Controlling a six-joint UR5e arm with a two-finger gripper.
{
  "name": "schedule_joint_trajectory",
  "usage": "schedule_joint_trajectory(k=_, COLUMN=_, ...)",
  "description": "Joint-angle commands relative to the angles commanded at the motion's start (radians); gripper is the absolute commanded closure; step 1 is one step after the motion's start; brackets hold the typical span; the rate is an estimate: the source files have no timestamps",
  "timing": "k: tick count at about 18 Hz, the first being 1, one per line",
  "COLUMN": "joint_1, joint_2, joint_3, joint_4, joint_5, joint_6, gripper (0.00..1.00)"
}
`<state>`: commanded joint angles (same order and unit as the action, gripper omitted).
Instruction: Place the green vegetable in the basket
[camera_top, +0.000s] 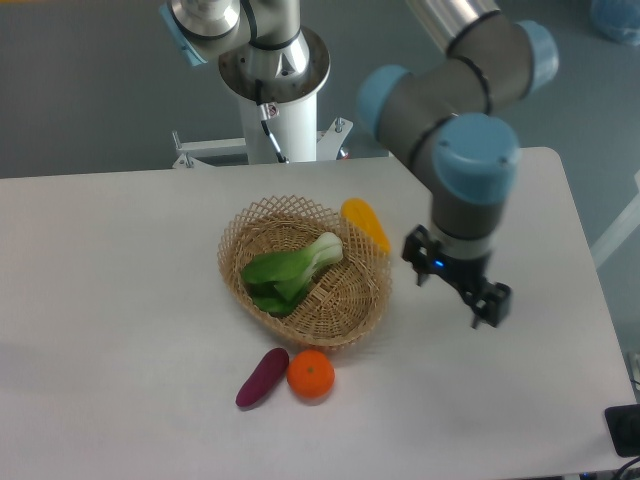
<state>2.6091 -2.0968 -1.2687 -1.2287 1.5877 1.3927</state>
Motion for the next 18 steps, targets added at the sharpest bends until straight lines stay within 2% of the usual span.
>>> schedule_joint_trajectory(k=2, joint_1=0.017, joint_2=-0.009, joint_3=0.003, joint_4=0.003, joint_5=-0.009, joint_6=0.070, gripper=0.00)
schedule_joint_trajectory(k=9, joint_1=0.060, joint_2=-0.048, joint_3=0.022, joint_4=0.009, joint_5=-0.015, joint_6=0.127, gripper=0.00)
schedule_joint_trajectory(k=18, joint_1=0.060, joint_2=-0.051, joint_3=0.020, joint_4=0.009, joint_5=-0.012, joint_6=0.129, gripper=0.00)
